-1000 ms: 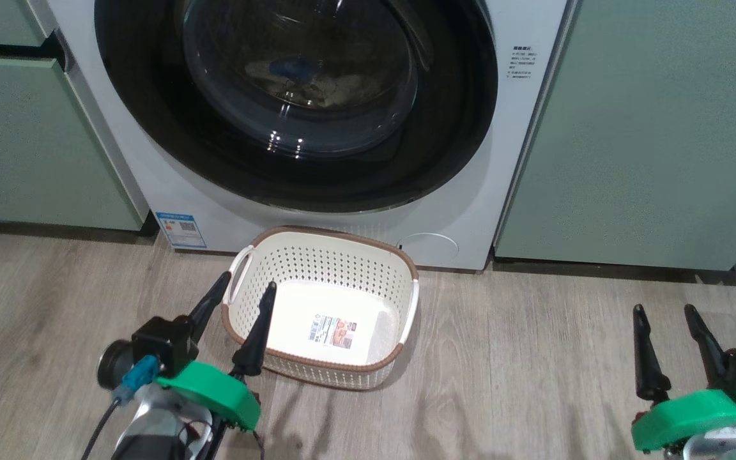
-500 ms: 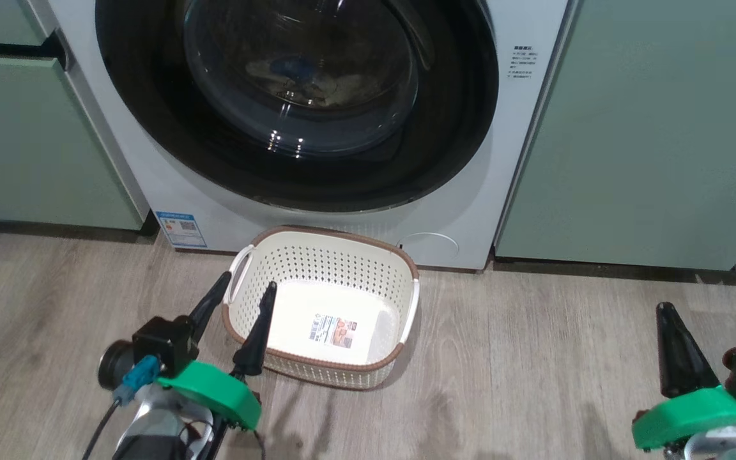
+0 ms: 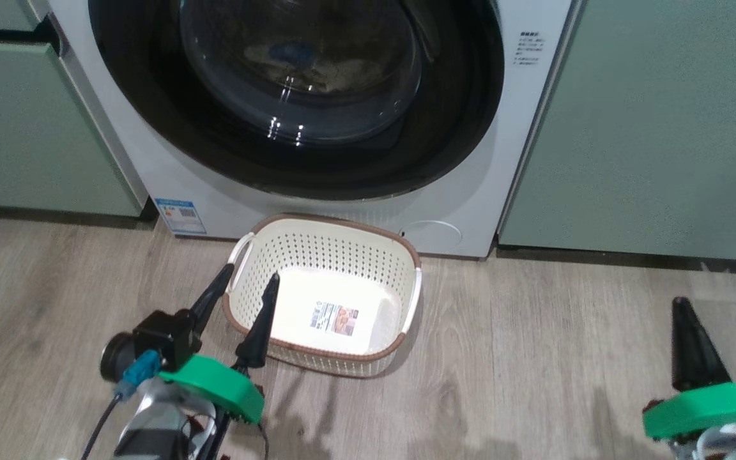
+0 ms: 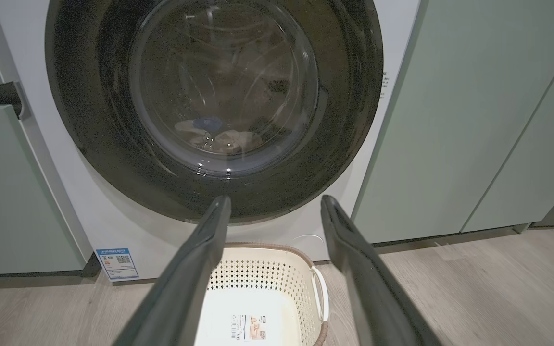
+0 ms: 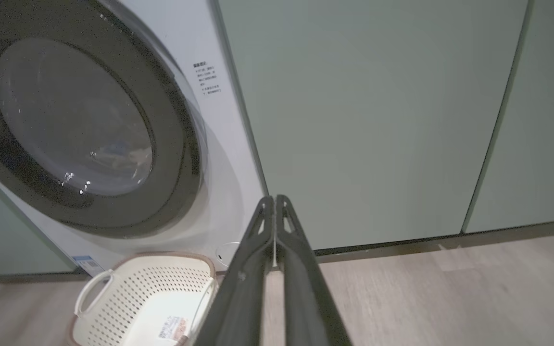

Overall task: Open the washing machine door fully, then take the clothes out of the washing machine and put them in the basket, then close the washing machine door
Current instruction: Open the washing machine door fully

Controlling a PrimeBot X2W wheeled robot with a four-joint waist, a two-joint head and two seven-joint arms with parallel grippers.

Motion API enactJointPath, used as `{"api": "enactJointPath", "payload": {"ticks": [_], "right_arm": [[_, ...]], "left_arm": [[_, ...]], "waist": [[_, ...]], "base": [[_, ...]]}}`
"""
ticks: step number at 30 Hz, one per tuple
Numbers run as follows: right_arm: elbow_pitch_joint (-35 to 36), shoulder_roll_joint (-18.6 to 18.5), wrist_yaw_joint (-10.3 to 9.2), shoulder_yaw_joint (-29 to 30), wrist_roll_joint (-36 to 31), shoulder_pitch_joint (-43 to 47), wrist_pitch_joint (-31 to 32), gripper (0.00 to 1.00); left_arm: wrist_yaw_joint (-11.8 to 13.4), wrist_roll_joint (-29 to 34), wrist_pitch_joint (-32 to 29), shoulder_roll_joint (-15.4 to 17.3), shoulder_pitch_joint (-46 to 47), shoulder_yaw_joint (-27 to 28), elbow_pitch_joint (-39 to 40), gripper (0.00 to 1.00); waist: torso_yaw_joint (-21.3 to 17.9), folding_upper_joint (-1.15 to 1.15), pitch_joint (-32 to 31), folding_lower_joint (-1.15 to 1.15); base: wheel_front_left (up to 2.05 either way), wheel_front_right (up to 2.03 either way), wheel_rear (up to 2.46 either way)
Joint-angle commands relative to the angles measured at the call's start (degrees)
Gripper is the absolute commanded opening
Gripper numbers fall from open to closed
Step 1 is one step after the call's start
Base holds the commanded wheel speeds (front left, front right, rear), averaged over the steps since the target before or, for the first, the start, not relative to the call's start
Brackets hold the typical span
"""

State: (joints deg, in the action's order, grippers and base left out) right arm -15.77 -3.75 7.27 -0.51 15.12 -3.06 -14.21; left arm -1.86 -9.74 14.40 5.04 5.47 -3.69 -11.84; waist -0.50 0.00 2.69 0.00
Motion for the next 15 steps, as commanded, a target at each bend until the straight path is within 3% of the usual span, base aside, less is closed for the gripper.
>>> {"api": "enactJointPath", "payload": {"ticks": [1,6,7,15], "right_arm": [[1.73,-0.84,0.22,-0.97,4.05,-4.25,-0.78,0.00],[-0.08,-1.08,0.22,-1.18,17.19,-7.95,0.80,0.00],[-0.08,-1.08,0.22,-1.18,17.19,-7.95,0.80,0.00],[-3.49,-2.00,0.22,-0.62,43.22,-17.92,9.08,0.00]], "left_arm": [[-0.13,-0.02,0.60,0.61,3.67,2.09,2.24,1.00],[-0.40,0.15,0.60,0.45,4.68,2.10,2.92,1.00],[-0.40,0.15,0.60,0.45,4.68,2.10,2.92,1.00],[-1.17,0.54,0.60,-0.01,7.13,1.85,3.88,1.00]], "waist": [[0.31,0.00,0.69,0.00],[0.90,0.00,3.04,0.00],[0.90,0.00,3.04,0.00],[2.20,0.00,7.98,0.00]], "base": [[0.00,0.00,0.00],[0.00,0.00,0.00],[0.00,0.00,0.00],[0.00,0.00,0.00]]}}
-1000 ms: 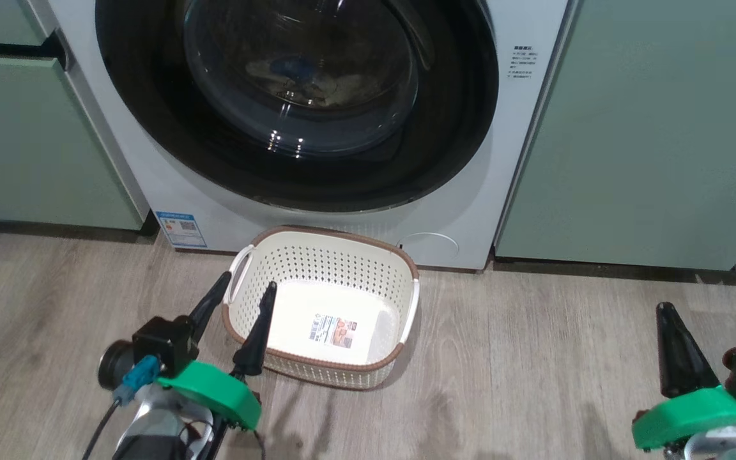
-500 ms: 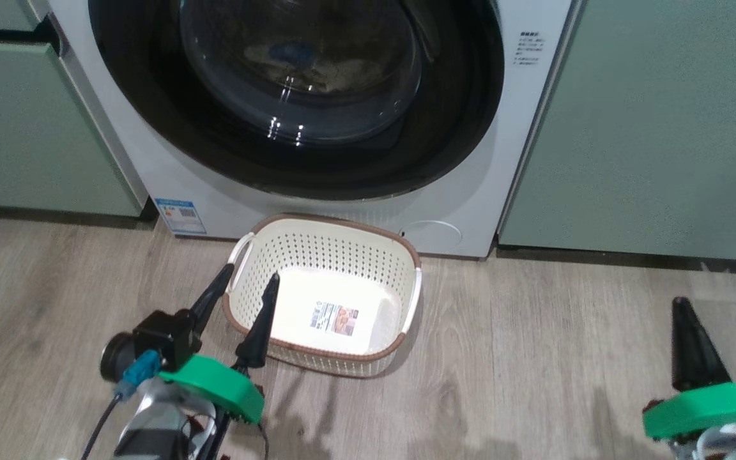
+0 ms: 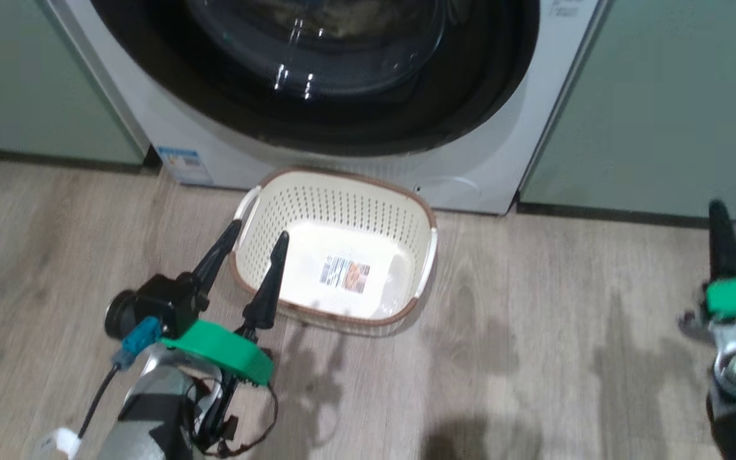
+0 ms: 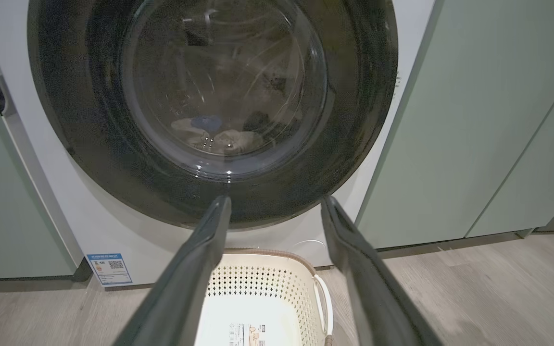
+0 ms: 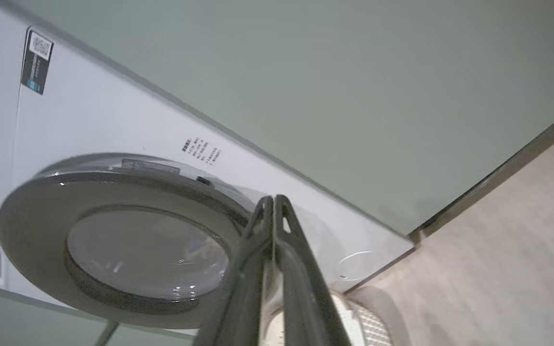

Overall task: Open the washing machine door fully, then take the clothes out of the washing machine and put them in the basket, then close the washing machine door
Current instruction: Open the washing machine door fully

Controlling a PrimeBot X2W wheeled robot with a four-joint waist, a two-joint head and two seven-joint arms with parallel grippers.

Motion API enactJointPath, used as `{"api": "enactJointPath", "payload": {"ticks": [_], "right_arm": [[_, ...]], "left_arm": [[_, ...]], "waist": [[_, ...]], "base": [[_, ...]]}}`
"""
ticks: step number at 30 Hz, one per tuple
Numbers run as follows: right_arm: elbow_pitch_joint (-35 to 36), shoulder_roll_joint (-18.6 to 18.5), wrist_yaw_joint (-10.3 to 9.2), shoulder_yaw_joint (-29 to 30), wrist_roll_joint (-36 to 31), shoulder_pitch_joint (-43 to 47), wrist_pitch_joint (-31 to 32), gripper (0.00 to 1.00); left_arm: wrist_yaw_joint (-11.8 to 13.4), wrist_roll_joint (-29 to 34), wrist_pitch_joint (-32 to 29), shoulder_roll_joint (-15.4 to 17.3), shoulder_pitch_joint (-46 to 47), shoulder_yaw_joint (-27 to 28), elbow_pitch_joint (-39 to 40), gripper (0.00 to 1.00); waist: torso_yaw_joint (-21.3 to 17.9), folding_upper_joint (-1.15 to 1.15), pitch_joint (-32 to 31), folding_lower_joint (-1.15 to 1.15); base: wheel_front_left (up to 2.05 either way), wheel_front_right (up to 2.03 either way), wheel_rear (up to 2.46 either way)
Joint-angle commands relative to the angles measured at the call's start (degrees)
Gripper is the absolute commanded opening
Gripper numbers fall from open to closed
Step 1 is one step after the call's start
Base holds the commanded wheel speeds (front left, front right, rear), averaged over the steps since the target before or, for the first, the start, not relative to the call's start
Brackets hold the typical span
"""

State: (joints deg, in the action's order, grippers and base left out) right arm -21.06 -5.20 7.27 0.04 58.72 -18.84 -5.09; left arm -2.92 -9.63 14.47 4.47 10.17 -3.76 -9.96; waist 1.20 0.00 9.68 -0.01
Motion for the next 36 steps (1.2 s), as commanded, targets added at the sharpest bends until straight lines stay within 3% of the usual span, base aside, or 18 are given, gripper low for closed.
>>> {"api": "enactJointPath", "payload": {"ticks": [1,9,17,25,36], "right_arm": [[1.28,-0.68,0.22,-0.81,2.44,-3.53,1.05,0.00],[-5.84,-0.45,0.22,3.75,21.67,-15.91,11.34,0.00],[-11.89,-0.96,0.22,4.22,29.72,-28.03,20.96,0.00],[-17.34,-1.57,0.22,4.44,35.09,-38.22,30.15,0.00],[-21.50,-2.03,0.22,3.53,34.57,-47.53,32.02,0.00]], "left_arm": [[-0.21,0.50,0.52,0.49,2.79,1.85,2.07,1.00],[-1.12,0.87,0.52,-0.13,6.39,1.15,2.67,1.00],[-1.96,0.65,0.52,-0.87,9.69,0.05,2.61,1.00],[-2.46,0.41,0.52,-1.31,11.52,-1.02,2.31,1.00],[-2.59,0.32,0.52,-1.54,12.93,-2.39,2.41,1.00]], "waist": [[0.72,0.00,1.65,0.01],[2.66,0.00,7.00,0.01],[4.69,0.00,11.09,0.01],[6.50,0.00,13.64,0.01],[8.68,0.00,15.71,0.01]], "base": [[0.00,0.00,0.00],[0.00,0.00,0.00],[0.00,0.00,0.00],[0.00,0.00,0.00],[0.00,0.00,0.00]]}}
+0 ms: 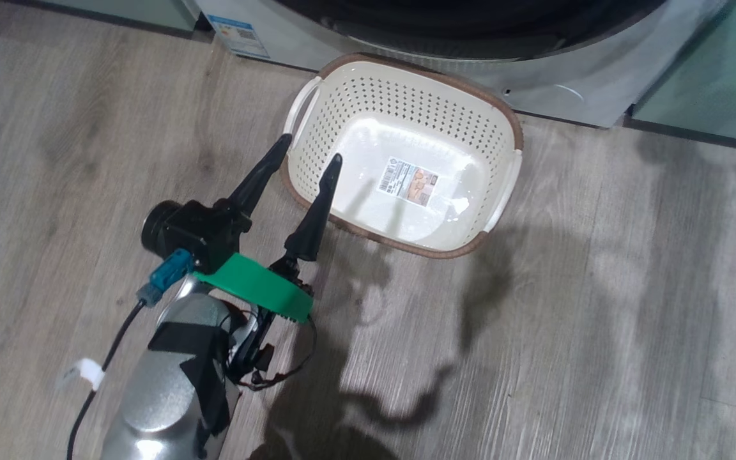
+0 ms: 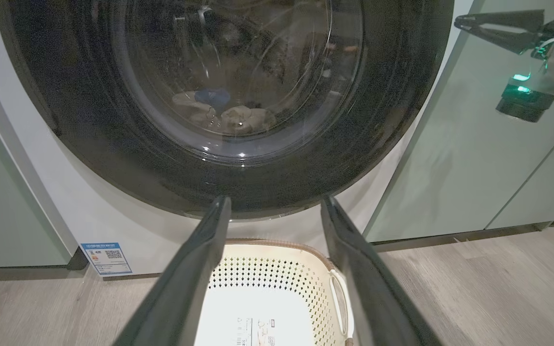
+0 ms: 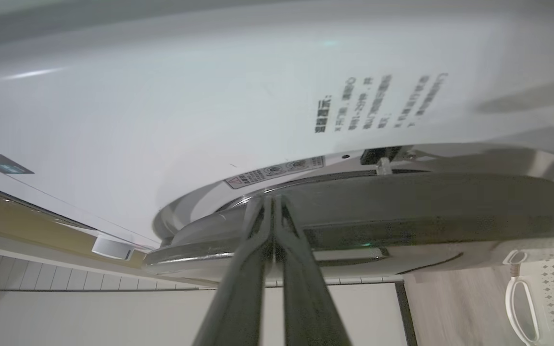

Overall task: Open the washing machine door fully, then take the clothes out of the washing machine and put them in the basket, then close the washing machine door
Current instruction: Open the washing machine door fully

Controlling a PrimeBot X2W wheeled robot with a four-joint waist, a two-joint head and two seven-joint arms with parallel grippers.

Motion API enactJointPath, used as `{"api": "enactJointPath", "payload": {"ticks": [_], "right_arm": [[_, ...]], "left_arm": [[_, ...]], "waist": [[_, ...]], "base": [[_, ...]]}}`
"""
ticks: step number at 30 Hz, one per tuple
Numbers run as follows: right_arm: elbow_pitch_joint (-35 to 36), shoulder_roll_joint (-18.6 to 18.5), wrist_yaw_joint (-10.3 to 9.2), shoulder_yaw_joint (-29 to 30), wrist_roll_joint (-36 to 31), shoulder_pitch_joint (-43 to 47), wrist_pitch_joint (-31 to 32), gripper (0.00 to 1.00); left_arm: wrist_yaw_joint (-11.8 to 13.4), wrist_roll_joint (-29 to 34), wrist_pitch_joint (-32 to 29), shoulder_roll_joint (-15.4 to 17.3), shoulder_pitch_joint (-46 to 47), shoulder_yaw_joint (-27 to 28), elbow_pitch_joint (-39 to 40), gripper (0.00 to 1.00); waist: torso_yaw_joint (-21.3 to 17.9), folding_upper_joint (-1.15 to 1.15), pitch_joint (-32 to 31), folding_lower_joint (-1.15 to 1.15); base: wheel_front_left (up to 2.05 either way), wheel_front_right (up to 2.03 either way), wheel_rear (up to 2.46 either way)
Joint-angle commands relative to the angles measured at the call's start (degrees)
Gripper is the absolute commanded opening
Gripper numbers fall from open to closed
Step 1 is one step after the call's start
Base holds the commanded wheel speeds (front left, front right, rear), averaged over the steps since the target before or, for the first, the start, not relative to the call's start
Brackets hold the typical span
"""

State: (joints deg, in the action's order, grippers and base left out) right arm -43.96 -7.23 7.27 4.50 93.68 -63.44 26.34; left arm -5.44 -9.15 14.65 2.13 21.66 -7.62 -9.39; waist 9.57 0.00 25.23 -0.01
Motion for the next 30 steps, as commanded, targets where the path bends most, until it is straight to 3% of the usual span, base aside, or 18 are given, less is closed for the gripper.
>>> {"api": "enactJointPath", "payload": {"ticks": [1,17,30], "right_arm": [[1.41,0.00,0.22,-0.94,-0.39,-2.93,0.59,0.00],[-6.88,-0.80,0.22,-3.62,-4.11,-12.76,0.26,0.00],[-8.62,-0.19,0.22,-6.52,-5.66,-14.17,4.46,0.00]], "left_arm": [[-0.06,-0.17,0.35,0.80,1.44,1.46,1.84,1.00],[1.08,-1.82,0.35,0.76,2.47,-2.41,2.49,1.00],[2.06,-2.75,0.35,0.76,3.24,-3.36,2.63,1.00]], "waist": [[0.32,0.00,0.16,0.01],[2.88,0.00,2.63,0.01],[2.92,0.00,3.61,0.01]], "base": [[0.00,0.00,0.00],[0.00,0.00,0.00],[0.00,0.00,0.00]]}}
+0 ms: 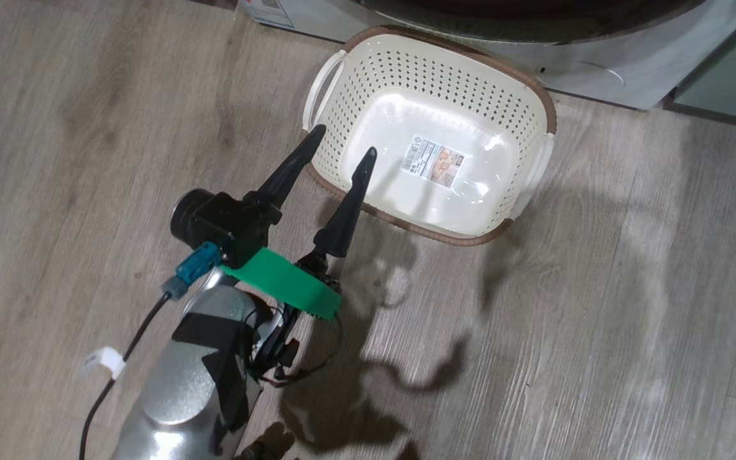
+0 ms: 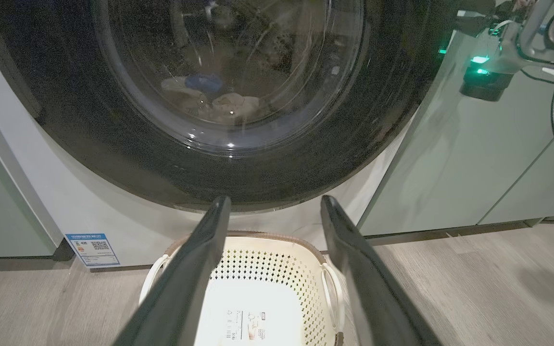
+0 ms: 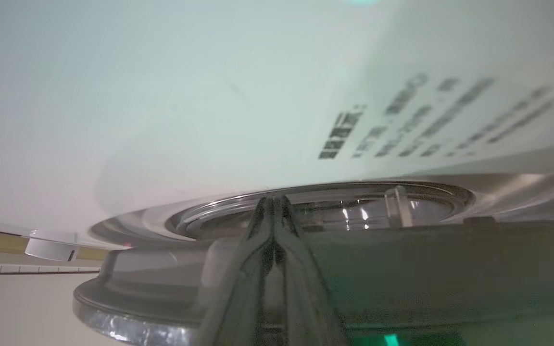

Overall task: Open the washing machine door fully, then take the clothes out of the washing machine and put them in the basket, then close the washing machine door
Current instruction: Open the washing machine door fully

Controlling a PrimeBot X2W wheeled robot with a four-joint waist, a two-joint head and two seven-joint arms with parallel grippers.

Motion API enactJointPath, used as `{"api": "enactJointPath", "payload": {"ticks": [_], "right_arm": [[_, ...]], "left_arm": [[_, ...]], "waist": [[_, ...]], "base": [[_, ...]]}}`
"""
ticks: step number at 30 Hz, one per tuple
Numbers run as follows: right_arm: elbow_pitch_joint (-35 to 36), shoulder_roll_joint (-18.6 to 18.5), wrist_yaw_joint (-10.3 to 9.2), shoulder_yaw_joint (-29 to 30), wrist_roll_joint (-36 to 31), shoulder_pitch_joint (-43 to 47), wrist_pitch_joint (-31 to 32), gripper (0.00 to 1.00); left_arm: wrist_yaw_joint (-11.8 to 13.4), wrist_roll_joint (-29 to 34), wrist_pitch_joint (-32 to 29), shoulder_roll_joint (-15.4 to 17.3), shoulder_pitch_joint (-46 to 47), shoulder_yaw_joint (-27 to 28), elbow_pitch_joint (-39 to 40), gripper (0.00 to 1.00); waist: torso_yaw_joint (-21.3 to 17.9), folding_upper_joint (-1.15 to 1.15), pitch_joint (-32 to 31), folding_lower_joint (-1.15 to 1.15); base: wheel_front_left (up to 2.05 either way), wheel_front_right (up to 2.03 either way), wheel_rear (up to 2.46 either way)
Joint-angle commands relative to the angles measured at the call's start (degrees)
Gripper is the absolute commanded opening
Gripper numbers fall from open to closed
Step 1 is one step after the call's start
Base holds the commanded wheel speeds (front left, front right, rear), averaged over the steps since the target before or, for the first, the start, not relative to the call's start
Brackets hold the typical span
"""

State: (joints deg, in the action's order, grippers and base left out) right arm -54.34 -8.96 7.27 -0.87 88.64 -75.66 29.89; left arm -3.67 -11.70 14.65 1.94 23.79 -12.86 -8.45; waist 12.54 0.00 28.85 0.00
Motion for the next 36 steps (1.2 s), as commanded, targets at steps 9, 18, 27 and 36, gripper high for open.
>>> {"api": "enactJointPath", "payload": {"ticks": [9,18,27,36], "right_arm": [[4.12,1.60,0.22,-2.10,-0.48,0.51,3.99,0.00],[7.96,2.31,0.22,-2.77,0.32,4.70,6.74,0.00],[14.27,3.68,0.22,-3.39,2.27,11.87,9.84,0.00],[20.84,5.08,0.22,-4.39,5.32,19.75,12.64,0.00]], "left_arm": [[0.44,-0.19,0.35,0.94,1.47,2.24,1.41,1.00],[0.75,-0.28,0.35,0.94,1.05,2.20,1.05,1.00],[0.91,-0.29,0.35,0.94,0.25,2.75,0.57,1.00],[0.62,0.33,0.35,0.94,-1.63,3.86,0.02,1.00]], "waist": [[-0.89,0.00,-0.10,0.00],[-1.86,0.00,-1.02,0.00],[-2.72,0.00,-3.07,0.00],[-3.46,0.00,-5.78,0.00]], "base": [[0.00,0.00,0.00],[0.00,0.00,0.00],[0.00,0.00,0.00],[0.00,0.00,0.00]]}}
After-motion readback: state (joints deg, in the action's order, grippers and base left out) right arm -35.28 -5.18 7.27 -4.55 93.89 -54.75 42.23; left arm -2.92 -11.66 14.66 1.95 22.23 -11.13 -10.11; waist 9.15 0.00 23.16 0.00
